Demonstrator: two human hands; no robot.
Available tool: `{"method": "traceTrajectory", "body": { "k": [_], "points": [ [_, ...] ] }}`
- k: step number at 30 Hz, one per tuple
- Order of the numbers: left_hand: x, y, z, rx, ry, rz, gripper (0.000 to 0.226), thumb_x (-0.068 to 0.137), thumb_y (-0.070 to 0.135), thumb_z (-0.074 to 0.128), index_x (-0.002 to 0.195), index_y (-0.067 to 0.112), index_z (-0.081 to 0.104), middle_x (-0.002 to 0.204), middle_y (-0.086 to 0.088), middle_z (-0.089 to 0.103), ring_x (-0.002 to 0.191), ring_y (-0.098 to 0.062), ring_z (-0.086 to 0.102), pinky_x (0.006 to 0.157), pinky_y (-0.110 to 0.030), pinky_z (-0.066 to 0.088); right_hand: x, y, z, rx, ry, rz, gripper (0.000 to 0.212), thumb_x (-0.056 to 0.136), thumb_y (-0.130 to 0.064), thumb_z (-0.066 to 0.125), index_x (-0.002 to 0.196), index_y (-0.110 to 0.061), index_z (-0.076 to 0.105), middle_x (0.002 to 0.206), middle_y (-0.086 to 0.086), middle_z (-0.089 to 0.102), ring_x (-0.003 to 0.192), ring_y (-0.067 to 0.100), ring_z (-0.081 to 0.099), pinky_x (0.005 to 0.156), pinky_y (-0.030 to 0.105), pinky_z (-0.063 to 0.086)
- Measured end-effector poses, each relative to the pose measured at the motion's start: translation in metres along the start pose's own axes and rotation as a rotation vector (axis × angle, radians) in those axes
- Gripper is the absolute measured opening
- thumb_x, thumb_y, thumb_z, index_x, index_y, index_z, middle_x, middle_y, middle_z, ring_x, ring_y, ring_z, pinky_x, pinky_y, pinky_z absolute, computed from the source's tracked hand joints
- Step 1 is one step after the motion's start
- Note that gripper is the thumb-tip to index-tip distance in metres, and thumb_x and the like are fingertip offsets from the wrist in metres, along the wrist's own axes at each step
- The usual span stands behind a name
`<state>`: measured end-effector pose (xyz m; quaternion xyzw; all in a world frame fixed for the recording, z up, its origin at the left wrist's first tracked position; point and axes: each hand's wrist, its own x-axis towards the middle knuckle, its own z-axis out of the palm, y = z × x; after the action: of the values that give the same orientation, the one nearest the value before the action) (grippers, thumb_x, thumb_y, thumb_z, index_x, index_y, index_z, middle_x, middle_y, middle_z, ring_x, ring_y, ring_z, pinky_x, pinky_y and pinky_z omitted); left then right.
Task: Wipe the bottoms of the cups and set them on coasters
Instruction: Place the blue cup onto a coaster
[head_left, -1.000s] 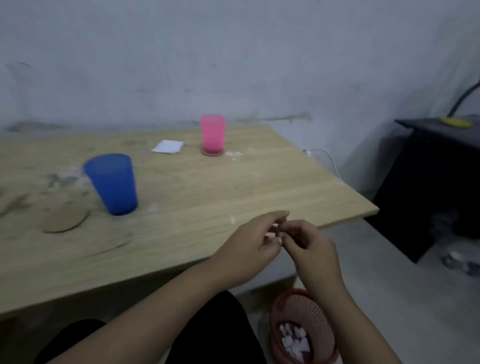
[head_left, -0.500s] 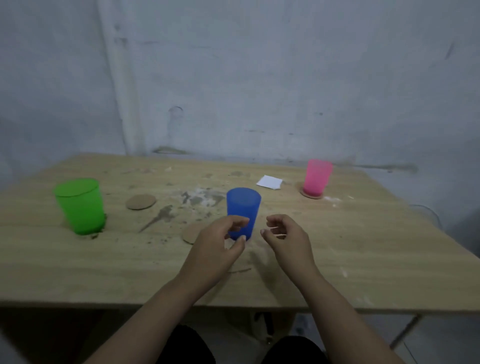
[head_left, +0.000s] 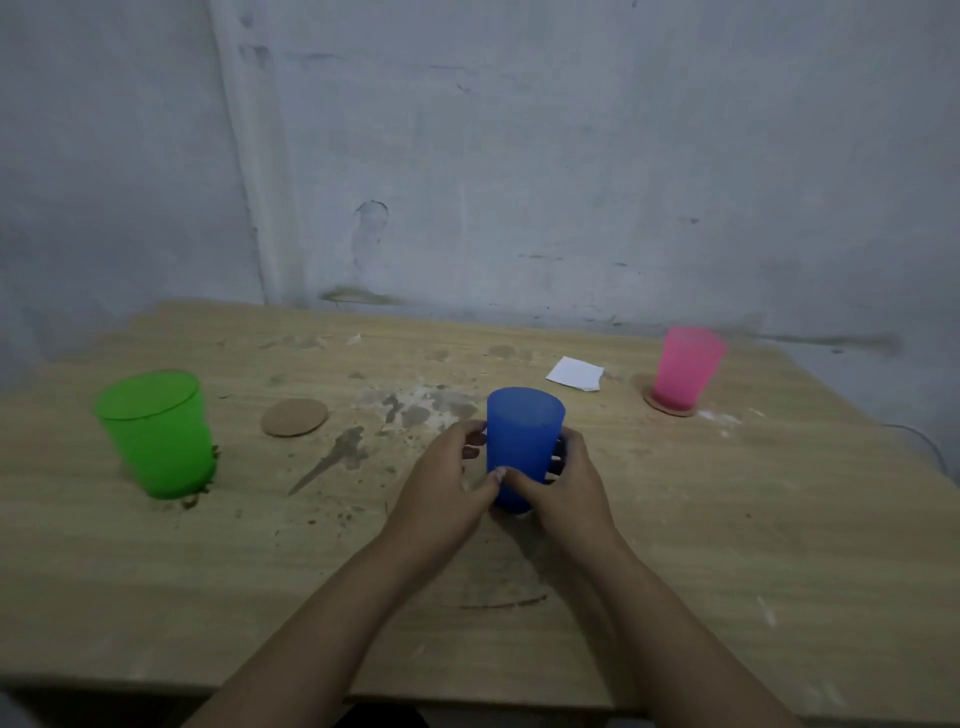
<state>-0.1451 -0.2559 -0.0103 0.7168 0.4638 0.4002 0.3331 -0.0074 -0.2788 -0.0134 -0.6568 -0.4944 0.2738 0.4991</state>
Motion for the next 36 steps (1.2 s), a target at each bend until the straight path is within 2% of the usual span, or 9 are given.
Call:
{"method": "traceTrajectory", "body": {
  "k": [8,12,17,21,24,29,36],
  "points": [
    [0.079,-0.005,-0.001,-0.049,-0.062,0.03,0.046,0.09,0.014,0.056,0.133,0.024,0.044,0.123,0.008,0.053,0.11,-0.006,0.05,0.078,-0.012,0.039,0.083,-0.009,-0.003,-0.004,0.028,-0.057,0.068,0.072,-0.026,0.078,0.128,-0.018,0.04,0.129,-0.001,0.051,0.1,0.013,0.052,0.075,0.025,0.044],
    [0.129,-0.017,0.001,0.072,-0.07,0.054,0.048,0.089,0.014,0.055,0.135,0.023,0.044,0.127,0.005,0.053,0.113,-0.008,0.05,0.086,-0.02,0.038,0.133,-0.01,0.002,0.022,0.035,-0.059,0.067,0.073,-0.025,0.077,0.127,-0.018,0.039,0.128,-0.002,0.051,0.101,0.014,0.052,0.071,0.022,0.044],
    [0.167,-0.042,0.005,0.247,-0.162,0.051,0.051,0.09,0.018,0.055,0.139,0.024,0.041,0.14,0.004,0.047,0.126,-0.011,0.045,0.095,-0.019,0.033,0.181,-0.002,0.012,0.028,0.031,-0.021,0.071,0.073,-0.026,0.077,0.131,-0.018,0.036,0.134,0.002,0.049,0.103,0.016,0.05,0.082,0.032,0.047],
    [0.177,-0.064,0.002,0.345,-0.264,0.03,0.049,0.09,0.026,0.055,0.137,0.027,0.043,0.14,0.006,0.045,0.125,-0.009,0.045,0.099,-0.02,0.036,0.2,0.008,0.018,0.03,0.023,0.006,0.073,0.074,-0.026,0.077,0.132,-0.018,0.034,0.136,0.003,0.047,0.103,0.015,0.048,0.085,0.033,0.046],
    [0.176,-0.076,0.0,0.437,-0.32,0.076,0.046,0.091,0.033,0.054,0.136,0.025,0.045,0.138,0.006,0.046,0.123,-0.008,0.045,0.098,-0.018,0.035,0.205,0.016,0.021,0.026,0.014,0.02,0.072,0.074,-0.026,0.077,0.132,-0.018,0.035,0.137,0.003,0.046,0.104,0.016,0.049,0.085,0.033,0.046],
    [0.172,-0.079,-0.001,0.428,-0.293,0.103,0.044,0.092,0.036,0.053,0.134,0.024,0.047,0.135,0.006,0.049,0.12,-0.006,0.046,0.095,-0.017,0.034,0.205,0.021,0.021,0.023,0.0,0.035,0.075,0.073,-0.026,0.077,0.134,-0.018,0.033,0.138,0.004,0.046,0.116,0.023,0.051,0.09,0.036,0.046],
    [0.152,-0.068,-0.013,0.344,-0.283,0.057,0.041,0.094,0.033,0.052,0.133,0.023,0.048,0.136,0.004,0.049,0.121,-0.01,0.048,0.099,-0.023,0.038,0.189,0.012,0.017,0.036,-0.051,0.103,0.087,0.076,-0.019,0.076,0.143,-0.015,0.021,0.14,0.008,0.046,0.109,0.02,0.051,0.087,0.035,0.043]
  ]
}}
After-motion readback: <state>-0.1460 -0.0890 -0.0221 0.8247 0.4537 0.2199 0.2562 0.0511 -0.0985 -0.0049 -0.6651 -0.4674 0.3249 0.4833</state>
